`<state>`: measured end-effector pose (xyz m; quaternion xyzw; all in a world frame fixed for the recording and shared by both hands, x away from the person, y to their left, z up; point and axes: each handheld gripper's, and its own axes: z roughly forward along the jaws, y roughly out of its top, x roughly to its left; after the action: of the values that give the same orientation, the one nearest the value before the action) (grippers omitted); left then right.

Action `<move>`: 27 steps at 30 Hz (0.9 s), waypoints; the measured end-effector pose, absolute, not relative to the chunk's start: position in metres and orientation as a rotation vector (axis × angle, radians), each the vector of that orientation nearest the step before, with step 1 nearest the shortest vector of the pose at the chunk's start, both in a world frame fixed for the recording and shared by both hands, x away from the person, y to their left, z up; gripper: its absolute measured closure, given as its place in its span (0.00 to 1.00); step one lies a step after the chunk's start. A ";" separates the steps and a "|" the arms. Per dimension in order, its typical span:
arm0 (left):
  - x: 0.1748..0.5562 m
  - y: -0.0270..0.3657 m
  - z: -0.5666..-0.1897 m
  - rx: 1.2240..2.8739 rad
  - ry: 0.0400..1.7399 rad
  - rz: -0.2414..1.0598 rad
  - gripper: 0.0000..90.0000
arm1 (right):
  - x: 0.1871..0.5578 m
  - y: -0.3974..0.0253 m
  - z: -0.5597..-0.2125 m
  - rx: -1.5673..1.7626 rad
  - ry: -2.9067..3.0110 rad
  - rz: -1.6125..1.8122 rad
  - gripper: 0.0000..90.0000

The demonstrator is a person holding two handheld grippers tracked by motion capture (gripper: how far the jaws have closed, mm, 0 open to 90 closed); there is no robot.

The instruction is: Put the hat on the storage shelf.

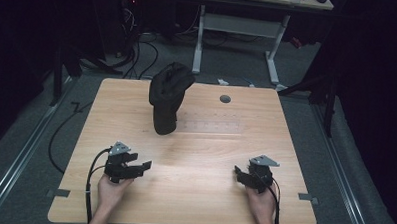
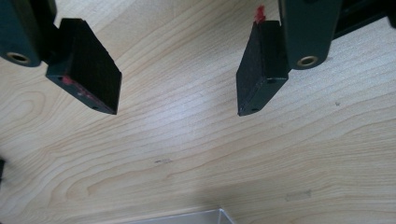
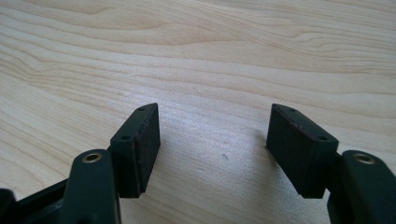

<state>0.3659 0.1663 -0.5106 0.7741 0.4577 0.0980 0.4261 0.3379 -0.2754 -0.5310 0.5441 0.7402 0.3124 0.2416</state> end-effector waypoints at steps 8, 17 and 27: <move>0.370 0.155 -0.518 1.980 1.148 0.325 0.35 | 0.338 -0.275 -0.531 1.488 2.025 0.855 0.39; 0.377 0.147 -0.529 2.035 1.154 0.431 0.37 | 0.338 -0.275 -0.531 1.488 2.025 0.855 0.39; 0.379 0.143 -0.536 2.066 1.126 0.479 0.33 | 0.338 -0.275 -0.531 1.485 2.026 0.855 0.39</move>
<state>0.3794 0.1432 -0.5361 0.8020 0.4371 0.1861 0.3620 0.3379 -0.2755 -0.5311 0.5432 0.7407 0.3128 0.2416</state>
